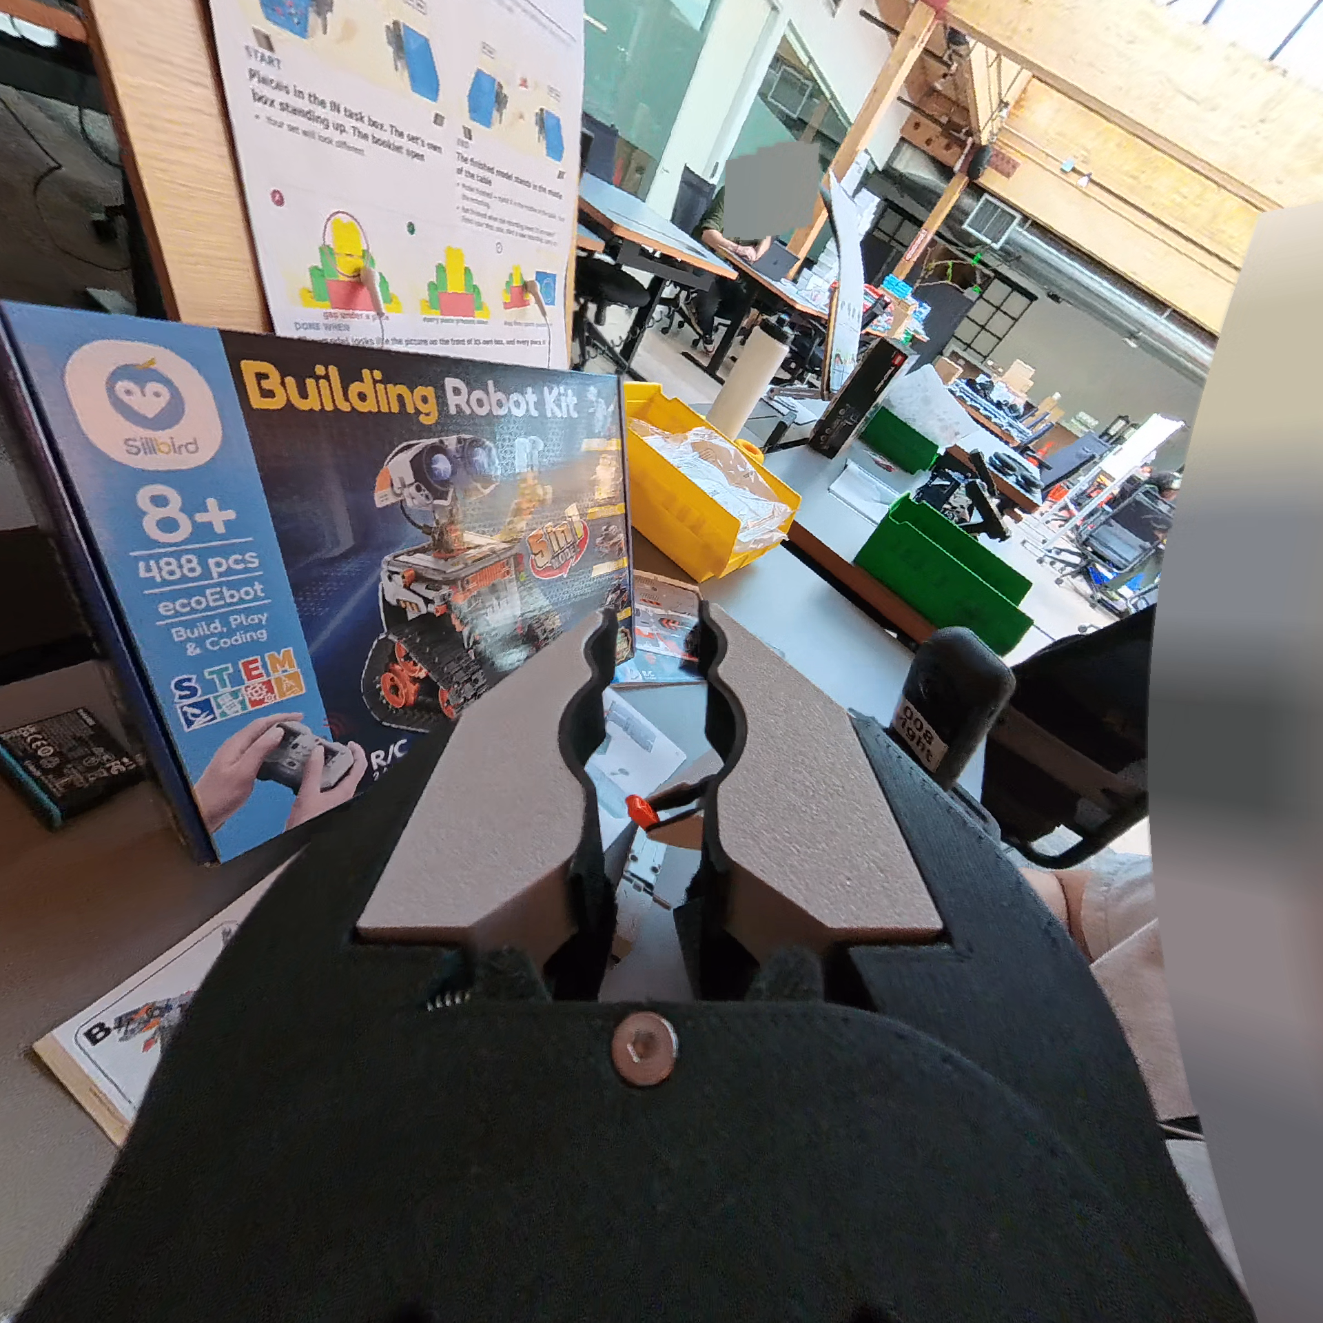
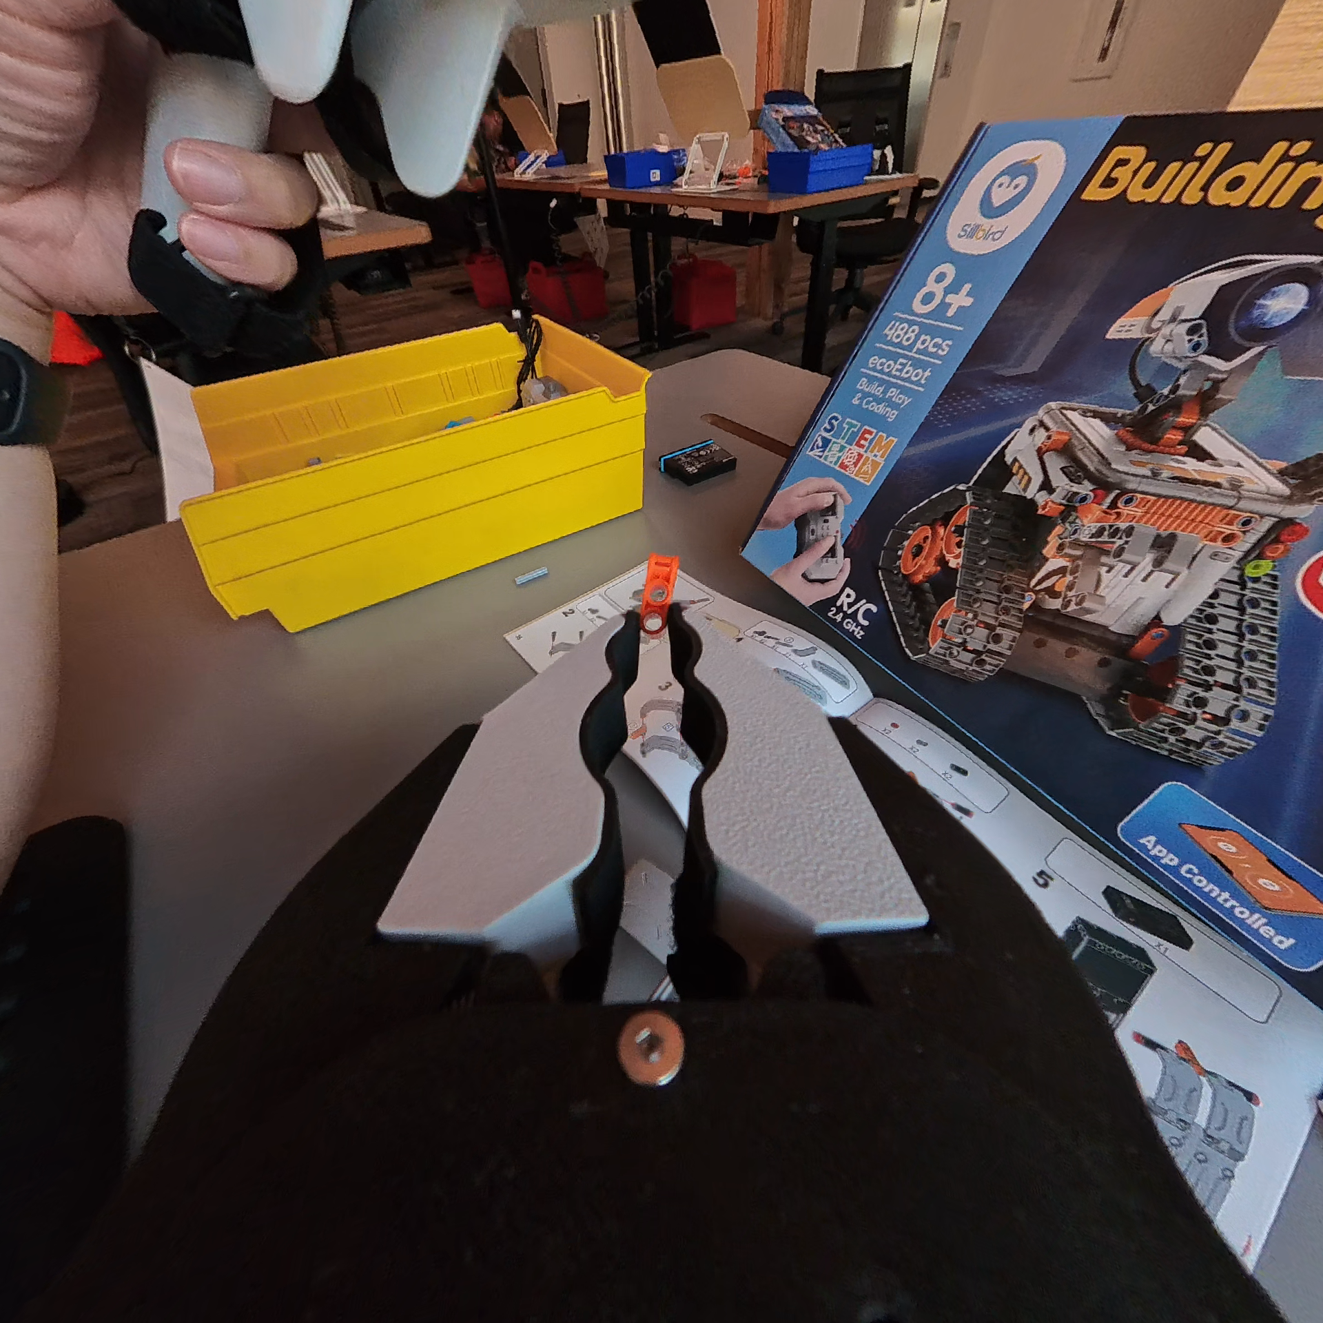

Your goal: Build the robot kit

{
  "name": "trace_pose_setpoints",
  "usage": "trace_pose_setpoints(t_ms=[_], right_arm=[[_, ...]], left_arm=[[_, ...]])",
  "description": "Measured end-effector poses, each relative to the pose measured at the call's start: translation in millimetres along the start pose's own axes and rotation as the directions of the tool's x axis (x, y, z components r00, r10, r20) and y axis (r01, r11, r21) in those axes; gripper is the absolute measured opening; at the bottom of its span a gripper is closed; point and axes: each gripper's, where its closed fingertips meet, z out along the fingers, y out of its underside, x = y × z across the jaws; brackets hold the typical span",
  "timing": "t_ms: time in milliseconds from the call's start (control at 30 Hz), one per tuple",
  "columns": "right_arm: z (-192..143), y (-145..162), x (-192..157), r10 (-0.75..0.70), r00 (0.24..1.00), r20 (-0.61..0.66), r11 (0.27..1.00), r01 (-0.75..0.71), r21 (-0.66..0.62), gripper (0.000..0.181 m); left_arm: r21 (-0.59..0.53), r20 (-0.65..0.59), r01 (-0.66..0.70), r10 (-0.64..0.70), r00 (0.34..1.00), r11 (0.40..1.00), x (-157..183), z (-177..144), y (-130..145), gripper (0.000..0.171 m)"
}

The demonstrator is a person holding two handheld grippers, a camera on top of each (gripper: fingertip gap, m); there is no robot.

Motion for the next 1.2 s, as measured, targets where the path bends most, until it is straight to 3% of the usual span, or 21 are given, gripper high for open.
trace_pose_setpoints(t_ms=[367, 533, 767, 967, 1200], right_arm=[[-11.2, -14.3, 23.6, 0.153, 0.987, 0.042, 0.978, -0.157, 0.140, 0.007], [-16.6, -22.5, 28.6, 0.207, 0.975, 0.084, 0.955, -0.220, 0.200, 0.007], [-27.5, -36.7, 33.3, 0.235, 0.963, 0.134, 0.924, -0.264, 0.276, 0.007], [-34.5, -42.9, 40.8, 0.242, 0.956, 0.168, 0.914, -0.282, 0.290, 0.007], [-45.3, -52.3, 47.6, 0.203, 0.964, 0.173, 0.916, -0.250, 0.314, 0.007]], left_arm=[[0.107, -0.126, -0.091, 0.104, 0.987, 0.990, 45.9, -4.2, -21.0, 0.020], [0.169, -0.330, -0.071, 0.124, 0.936, 0.983, 107.5, -7.4, -30.5, 0.020], [0.200, -0.247, -0.240, 0.286, 0.926, 0.950, 138.3, -6.0, -28.3, 0.021], [0.234, -0.160, -0.301, 0.342, 0.926, 0.925, 131.8, -8.8, -28.0, 0.028], [0.282, -0.281, -0.214, 0.294, 0.913, 0.935, 143.1, -11.6, -31.9, 0.030]])
